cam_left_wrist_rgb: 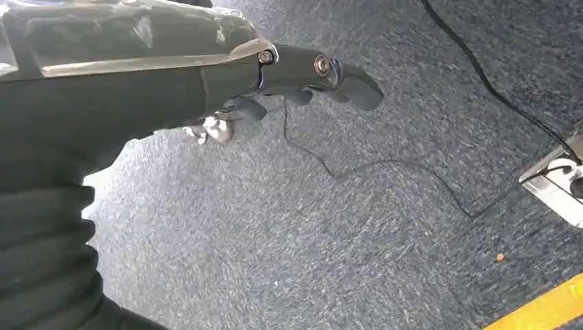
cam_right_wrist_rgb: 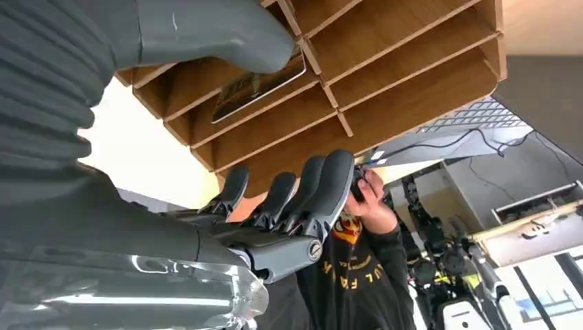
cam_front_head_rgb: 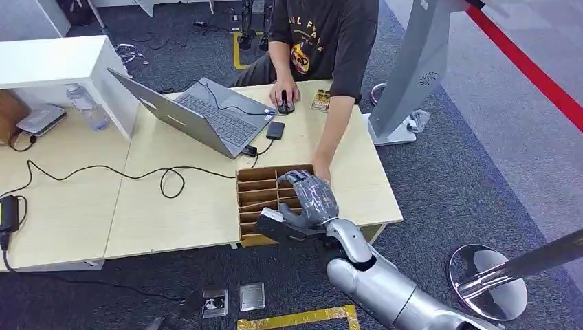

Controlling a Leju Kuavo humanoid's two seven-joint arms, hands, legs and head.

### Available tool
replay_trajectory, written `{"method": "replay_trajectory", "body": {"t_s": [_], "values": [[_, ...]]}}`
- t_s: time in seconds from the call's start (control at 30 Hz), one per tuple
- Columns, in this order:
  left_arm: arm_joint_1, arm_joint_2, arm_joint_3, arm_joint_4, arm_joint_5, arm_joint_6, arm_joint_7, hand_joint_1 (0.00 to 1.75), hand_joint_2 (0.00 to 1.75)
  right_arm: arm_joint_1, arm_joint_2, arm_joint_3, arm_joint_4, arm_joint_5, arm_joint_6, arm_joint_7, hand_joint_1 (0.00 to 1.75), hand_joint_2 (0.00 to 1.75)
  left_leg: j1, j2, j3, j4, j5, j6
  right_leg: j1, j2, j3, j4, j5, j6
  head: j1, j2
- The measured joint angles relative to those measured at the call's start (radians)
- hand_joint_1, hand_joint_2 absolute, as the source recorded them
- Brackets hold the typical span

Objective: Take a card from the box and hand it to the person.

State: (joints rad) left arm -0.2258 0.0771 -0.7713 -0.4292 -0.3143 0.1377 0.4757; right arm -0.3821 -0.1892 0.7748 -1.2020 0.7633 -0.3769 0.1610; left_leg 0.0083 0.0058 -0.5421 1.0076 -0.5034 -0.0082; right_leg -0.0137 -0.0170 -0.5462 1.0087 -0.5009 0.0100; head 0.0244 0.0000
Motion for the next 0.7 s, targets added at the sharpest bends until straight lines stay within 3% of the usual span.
{"method": "replay_trajectory", "body": {"t_s": [0.2, 0.37, 0.7], "values": [[-0.001, -0.001, 0.000, 0.000, -0.002, 0.000, 0.000, 0.00, 1.75, -0.001, 0.003, 0.000, 0.008, 0.001, 0.000, 0.000, 0.80, 1.75, 0.000, 0.000, 0.000, 0.000, 0.000, 0.000, 0.000, 0.000, 0.000, 0.000, 0.000, 0.000, 0.000, 0.000], [-0.003, -0.003, 0.000, 0.000, -0.013, -0.001, 0.002, 0.00, 1.75, -0.002, 0.006, 0.000, 0.031, 0.012, 0.011, 0.015, 0.94, 1.75, 0.000, 0.000, 0.000, 0.000, 0.000, 0.000, 0.000, 0.000, 0.000, 0.000, 0.000, 0.000, 0.000, 0.000], [-0.004, -0.004, 0.000, 0.000, -0.030, -0.010, 0.005, 0.00, 1.75, -0.001, 0.005, -0.003, 0.042, 0.033, 0.023, 0.036, 0.93, 1.75, 0.000, 0.000, 0.000, 0.000, 0.000, 0.000, 0.000, 0.000, 0.000, 0.000, 0.000, 0.000, 0.000, 0.000]]}}
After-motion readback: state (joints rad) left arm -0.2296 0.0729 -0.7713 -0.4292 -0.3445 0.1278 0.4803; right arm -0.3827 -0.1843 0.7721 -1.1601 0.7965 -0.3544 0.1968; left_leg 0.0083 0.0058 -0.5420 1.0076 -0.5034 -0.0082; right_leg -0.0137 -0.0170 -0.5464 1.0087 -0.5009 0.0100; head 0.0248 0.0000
